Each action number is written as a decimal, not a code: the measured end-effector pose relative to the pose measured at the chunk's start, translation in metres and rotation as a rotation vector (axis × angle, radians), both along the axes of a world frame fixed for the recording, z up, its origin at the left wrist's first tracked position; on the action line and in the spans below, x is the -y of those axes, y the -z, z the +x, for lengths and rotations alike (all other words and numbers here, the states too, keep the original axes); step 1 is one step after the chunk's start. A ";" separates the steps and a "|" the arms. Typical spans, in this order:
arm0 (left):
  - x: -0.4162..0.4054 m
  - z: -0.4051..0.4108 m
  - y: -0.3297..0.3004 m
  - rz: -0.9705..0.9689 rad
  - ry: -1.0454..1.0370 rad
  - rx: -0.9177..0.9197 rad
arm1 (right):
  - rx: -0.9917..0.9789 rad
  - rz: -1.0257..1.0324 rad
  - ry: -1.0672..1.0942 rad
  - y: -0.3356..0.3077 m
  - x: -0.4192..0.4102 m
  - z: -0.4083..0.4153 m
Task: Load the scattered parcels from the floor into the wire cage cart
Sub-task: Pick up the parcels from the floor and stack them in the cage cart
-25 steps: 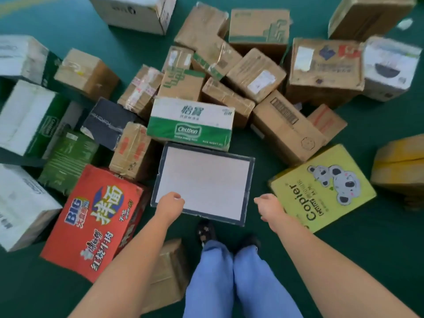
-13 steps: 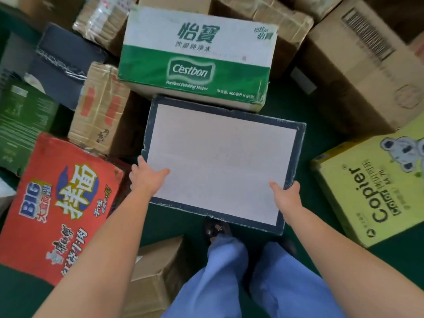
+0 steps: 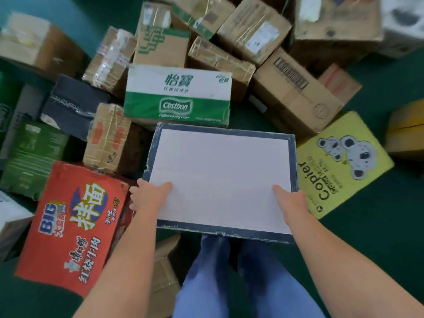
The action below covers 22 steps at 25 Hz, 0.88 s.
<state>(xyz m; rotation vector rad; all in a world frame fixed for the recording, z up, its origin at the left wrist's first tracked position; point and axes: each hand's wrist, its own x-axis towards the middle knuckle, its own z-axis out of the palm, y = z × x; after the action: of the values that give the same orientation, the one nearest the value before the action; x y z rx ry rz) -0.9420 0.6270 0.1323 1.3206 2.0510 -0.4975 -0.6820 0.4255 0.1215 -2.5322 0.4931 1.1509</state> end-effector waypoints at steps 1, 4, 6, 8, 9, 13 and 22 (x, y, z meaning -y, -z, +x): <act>0.007 0.007 -0.032 -0.004 0.023 0.000 | 0.014 -0.004 -0.004 -0.034 0.008 0.004; 0.023 0.026 -0.118 -0.036 0.093 0.014 | 0.086 -0.058 -0.050 -0.132 0.029 0.020; 0.032 0.045 -0.174 -0.044 0.157 0.031 | 0.126 -0.097 -0.058 -0.196 0.046 0.029; 0.037 0.066 -0.216 -0.033 0.224 0.038 | 0.162 -0.120 -0.045 -0.245 0.065 0.034; 0.040 0.078 -0.235 -0.033 0.270 0.049 | 0.176 -0.125 -0.030 -0.266 0.077 0.036; 0.060 0.121 -0.293 -0.037 0.562 0.093 | 0.223 -0.125 0.146 -0.340 0.145 0.024; 0.237 0.225 -0.382 0.032 1.184 0.191 | 0.312 -0.062 0.877 -0.394 0.363 -0.091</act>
<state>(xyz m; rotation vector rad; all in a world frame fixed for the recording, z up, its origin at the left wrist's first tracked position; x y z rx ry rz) -0.7175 0.3905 0.5141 2.4082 0.9347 -0.7678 -0.7729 0.0627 0.5156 -2.0677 1.3644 0.4077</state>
